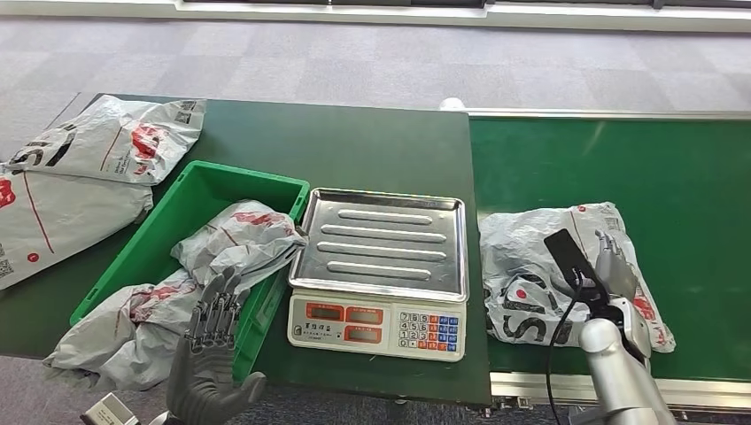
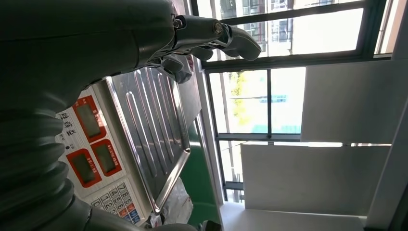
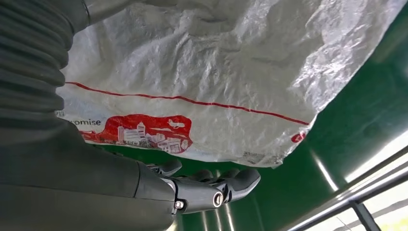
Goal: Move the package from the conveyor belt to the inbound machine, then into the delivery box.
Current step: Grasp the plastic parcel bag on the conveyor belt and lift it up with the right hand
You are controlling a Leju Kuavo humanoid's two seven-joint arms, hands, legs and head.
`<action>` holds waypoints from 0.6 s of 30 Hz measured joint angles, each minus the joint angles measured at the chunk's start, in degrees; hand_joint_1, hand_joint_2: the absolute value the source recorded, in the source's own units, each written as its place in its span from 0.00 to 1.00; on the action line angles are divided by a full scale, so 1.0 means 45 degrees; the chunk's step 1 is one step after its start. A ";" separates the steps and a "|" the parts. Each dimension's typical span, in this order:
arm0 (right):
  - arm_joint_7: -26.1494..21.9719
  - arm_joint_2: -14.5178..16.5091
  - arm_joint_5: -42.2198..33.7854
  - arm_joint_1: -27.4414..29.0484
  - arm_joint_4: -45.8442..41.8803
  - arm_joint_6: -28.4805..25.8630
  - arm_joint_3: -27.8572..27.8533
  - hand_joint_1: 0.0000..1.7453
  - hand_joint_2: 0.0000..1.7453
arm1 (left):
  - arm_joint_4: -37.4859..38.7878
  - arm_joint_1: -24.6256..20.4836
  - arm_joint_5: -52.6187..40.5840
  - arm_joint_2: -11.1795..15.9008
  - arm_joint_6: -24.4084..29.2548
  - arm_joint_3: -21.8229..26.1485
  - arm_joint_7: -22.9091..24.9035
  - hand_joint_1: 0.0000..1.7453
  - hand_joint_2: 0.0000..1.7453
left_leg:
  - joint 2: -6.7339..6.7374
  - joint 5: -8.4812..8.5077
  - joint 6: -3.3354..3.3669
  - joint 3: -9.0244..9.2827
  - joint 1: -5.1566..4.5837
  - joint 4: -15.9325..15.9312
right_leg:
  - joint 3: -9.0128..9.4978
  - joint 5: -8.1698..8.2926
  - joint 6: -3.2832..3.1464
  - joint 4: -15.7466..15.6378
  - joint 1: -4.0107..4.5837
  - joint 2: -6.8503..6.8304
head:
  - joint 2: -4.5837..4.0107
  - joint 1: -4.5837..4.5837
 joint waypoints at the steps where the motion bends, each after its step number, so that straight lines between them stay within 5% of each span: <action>1: -0.0004 -0.0017 0.0000 -0.0108 0.0278 -0.0008 0.0000 0.00 1.00 | 0.0000 -0.0001 0.0001 0.0013 0.0000 -0.0005 0.0000 0.00 1.00 | 0.0001 -0.0001 -0.0001 -0.0004 0.0000 -0.0001 | -0.0005 -0.0002 0.0000 0.0000 0.0000 0.0001 | 0.0000 0.0000; 15: 0.1423 -0.0064 0.0401 -0.1235 0.3964 0.1820 0.0000 0.00 1.00 | 0.0051 -0.0079 0.0033 0.0135 -0.0181 -0.0043 0.0230 0.00 1.00 | 0.0004 -0.0003 0.0003 -0.0007 0.0001 0.0002 | -0.0014 -0.0003 0.0003 -0.0001 -0.0007 0.0001 | 0.0000 0.0000; 16: 0.1497 -0.0072 0.0466 -0.1346 0.4232 0.1967 0.0000 0.08 1.00 | 0.0068 -0.0097 0.0032 0.0135 -0.0263 -0.0044 0.0259 0.00 1.00 | 0.0004 -0.0004 0.0004 0.0004 0.0002 0.0002 | -0.0009 -0.0005 0.0002 -0.0001 -0.0006 0.0001 | 0.0000 0.0000; 18: 0.1602 -0.0105 0.0564 -0.1560 0.4710 0.2285 -0.0007 0.57 1.00 | 0.0123 -0.0135 0.0025 0.0135 -0.0409 -0.0049 0.0299 0.00 1.00 | 0.0004 -0.0013 0.0011 0.0030 0.0003 0.0002 | 0.0010 -0.0014 0.0006 -0.0003 -0.0004 0.0000 | 0.0000 0.0000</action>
